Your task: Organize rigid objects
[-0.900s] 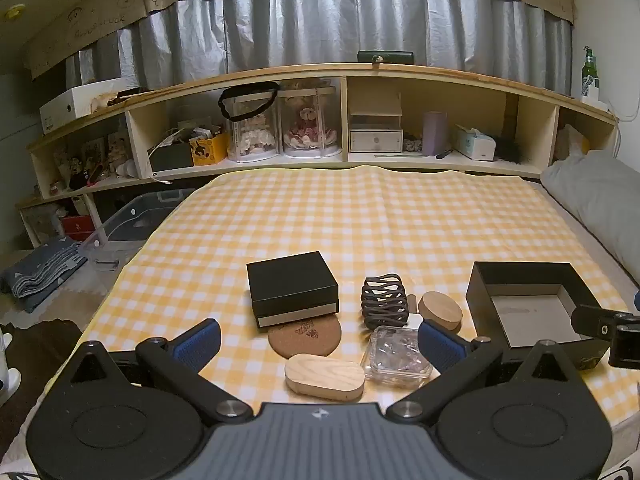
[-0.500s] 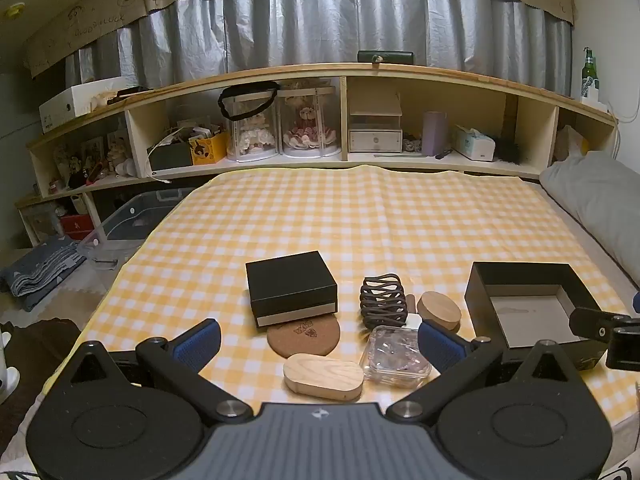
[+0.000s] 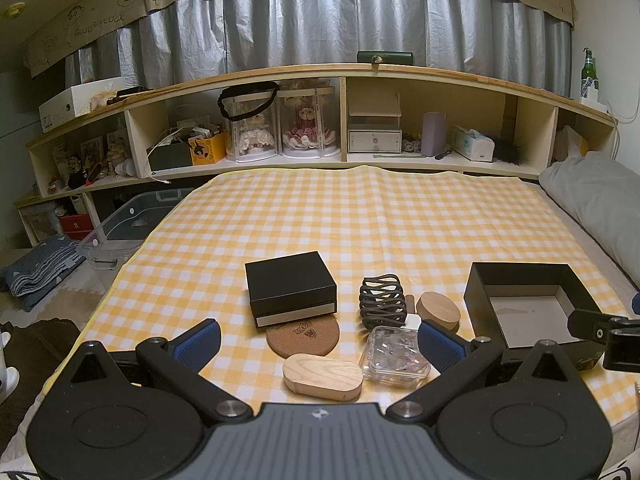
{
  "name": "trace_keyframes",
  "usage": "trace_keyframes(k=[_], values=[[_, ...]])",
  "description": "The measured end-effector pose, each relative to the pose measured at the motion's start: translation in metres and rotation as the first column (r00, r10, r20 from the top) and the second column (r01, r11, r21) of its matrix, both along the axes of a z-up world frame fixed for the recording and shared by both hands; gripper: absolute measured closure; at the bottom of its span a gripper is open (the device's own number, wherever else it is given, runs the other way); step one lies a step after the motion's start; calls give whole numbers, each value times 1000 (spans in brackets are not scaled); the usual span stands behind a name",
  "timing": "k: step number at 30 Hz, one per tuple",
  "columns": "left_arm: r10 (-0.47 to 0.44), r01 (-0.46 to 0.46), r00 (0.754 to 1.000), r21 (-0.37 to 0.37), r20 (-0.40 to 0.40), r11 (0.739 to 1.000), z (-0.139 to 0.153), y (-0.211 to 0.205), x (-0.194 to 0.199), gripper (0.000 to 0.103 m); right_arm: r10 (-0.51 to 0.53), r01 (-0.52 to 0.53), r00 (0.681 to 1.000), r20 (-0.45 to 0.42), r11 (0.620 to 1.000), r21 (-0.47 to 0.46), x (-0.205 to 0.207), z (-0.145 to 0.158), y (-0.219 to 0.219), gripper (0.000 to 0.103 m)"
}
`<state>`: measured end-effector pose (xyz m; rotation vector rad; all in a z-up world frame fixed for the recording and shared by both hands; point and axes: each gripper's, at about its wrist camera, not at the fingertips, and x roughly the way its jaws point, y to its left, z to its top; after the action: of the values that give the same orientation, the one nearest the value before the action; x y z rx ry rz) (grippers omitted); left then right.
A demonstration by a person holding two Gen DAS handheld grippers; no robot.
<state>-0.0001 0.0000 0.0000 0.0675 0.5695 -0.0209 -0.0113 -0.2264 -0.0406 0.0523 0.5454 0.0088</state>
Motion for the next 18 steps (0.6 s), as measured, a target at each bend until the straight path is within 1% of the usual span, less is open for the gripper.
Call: trace_keyframes(k=[18], values=[[0,0,1000,-1,0,1000,0,0,0,0,1,-1,1000,-4,1000,-2,0,2,2,1]])
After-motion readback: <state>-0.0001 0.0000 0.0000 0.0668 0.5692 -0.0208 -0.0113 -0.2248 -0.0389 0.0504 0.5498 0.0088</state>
